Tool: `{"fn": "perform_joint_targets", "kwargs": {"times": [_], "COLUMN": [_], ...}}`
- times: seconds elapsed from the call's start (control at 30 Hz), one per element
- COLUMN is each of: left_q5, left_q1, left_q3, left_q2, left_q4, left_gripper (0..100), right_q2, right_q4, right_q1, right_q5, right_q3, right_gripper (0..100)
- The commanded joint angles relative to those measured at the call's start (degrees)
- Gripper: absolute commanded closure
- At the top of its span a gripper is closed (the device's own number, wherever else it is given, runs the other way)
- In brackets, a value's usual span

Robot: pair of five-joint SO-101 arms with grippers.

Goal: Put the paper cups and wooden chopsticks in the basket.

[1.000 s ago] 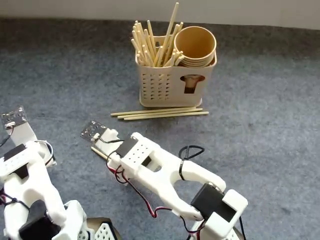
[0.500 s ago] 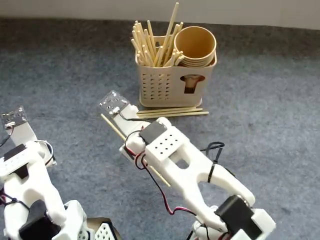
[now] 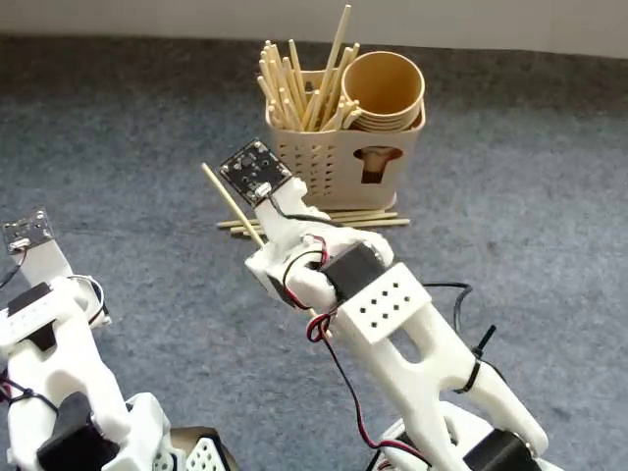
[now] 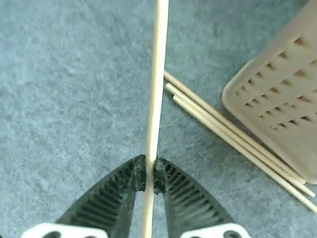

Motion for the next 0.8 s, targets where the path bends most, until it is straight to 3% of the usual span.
{"fn": "perform_joint_targets", "kwargs": {"times": [0.0,0.37,0.77], "left_q5": [-0.1,-0.2,-0.3], "left_q1": [0.2,0.2,0.2], "left_q3": [-1.5,-1.5,-1.5], "left_q2": [-1.5,-1.5,-1.5], "left_q4": [-0.7,-0.7,-0.7], "left_gripper": [97,97,97], "right_q2": [-5.8,-11.5,-10.9], "right_q4": [-5.4,-23.4,-52.8], "right_q1": [3.1,7.3,13.4], "right_q5": [0.3,0.4,0.6], "right_q3": [-2.6,-2.6,-2.1], "right_gripper": [99.5,99.5,99.5]}}
